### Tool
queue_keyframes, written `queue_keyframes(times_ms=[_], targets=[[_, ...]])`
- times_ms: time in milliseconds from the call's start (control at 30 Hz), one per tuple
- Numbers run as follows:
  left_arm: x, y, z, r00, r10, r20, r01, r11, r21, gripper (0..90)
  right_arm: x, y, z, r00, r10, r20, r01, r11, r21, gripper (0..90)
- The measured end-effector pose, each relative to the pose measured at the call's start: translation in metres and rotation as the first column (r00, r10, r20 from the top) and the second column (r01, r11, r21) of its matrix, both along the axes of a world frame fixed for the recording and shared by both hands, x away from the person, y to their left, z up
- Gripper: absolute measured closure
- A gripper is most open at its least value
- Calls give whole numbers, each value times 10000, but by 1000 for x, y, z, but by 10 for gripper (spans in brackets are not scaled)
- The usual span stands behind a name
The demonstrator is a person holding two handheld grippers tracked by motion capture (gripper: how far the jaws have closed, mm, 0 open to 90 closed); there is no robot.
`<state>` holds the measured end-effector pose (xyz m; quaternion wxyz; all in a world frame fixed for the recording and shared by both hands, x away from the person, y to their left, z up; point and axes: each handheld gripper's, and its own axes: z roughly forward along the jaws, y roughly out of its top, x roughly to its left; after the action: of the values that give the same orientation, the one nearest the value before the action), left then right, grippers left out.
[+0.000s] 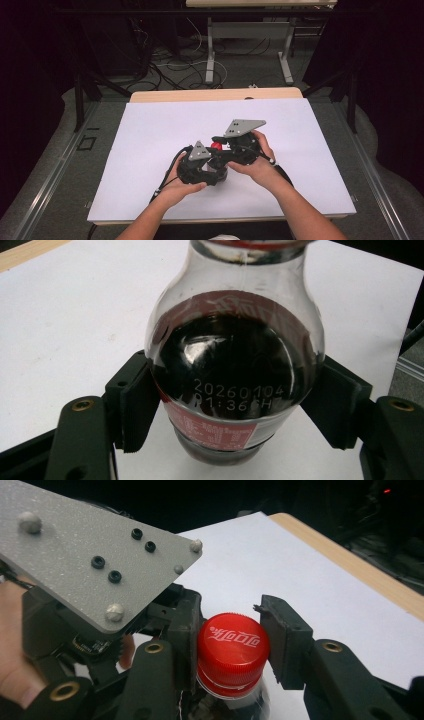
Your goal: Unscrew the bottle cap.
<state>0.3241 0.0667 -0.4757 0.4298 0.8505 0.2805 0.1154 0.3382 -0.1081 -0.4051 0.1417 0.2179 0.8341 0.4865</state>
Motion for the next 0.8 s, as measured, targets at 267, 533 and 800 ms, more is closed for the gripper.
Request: queue_keyframes(times_ms=[267, 533, 800], targets=[[-1, -1, 1, 10000, -51, -17, 51, 10000, -76, 300, 10, -7, 4, 9950, 984, -175, -985, 9951, -65, 610], [0, -1, 0, 10000, 31, -38, -31, 10000, -60, 299, 4, -10, 9, 9960, 806, 380, -814, 9965, 205, 608], [2, 2, -1, 9998, 186, -88, -186, 9998, -1, 299, 2, -13, 7, 9986, 486, 224, -491, 9986, 190, 608]])
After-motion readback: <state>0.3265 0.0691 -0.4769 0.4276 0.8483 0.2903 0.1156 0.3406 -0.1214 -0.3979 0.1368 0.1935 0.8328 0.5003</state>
